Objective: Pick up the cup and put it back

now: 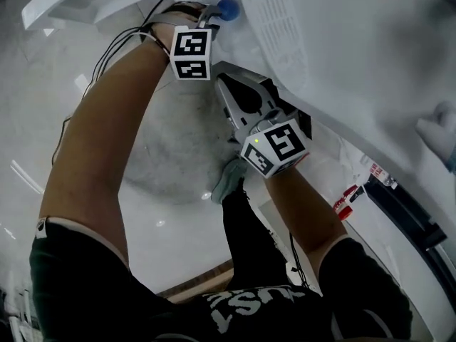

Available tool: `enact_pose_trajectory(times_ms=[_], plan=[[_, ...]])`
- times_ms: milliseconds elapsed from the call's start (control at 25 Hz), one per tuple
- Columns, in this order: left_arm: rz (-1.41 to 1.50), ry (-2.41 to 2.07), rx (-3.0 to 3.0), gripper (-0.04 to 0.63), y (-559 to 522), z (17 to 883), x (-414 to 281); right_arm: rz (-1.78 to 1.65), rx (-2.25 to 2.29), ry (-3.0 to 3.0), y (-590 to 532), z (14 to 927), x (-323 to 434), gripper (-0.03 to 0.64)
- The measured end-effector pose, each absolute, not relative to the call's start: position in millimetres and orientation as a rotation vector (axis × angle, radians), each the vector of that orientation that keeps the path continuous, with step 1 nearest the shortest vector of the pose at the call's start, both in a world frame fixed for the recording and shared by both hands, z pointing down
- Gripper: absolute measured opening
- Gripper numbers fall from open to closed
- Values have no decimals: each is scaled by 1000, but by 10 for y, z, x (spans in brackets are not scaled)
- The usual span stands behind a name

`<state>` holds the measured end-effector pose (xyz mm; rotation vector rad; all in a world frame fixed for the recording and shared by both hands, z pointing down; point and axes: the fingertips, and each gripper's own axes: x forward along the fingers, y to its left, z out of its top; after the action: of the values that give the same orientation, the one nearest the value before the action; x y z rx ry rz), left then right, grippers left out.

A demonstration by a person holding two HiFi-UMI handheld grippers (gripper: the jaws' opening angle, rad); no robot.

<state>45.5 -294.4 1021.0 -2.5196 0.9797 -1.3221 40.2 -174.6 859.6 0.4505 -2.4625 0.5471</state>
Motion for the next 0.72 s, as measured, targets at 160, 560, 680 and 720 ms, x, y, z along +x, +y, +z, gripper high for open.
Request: enact_pose_trajectory(times_ms=[160, 560, 680, 720], plan=[[-1420, 895, -2449, 130, -3091, 10376, 562, 563, 442, -2453, -1723, 8592, 421, 34], [-1644, 787, -2309, 29, -3088, 10777, 617, 604, 456, -2458, -1710, 8512, 508, 34], [-1625, 831, -2337, 21, -3099, 10709, 595, 613, 454, -2449, -1671, 8514, 569, 34], [-1615, 843, -2344, 21, -3095, 10668, 588, 614, 453, -2444, -1657, 8512, 592, 34]])
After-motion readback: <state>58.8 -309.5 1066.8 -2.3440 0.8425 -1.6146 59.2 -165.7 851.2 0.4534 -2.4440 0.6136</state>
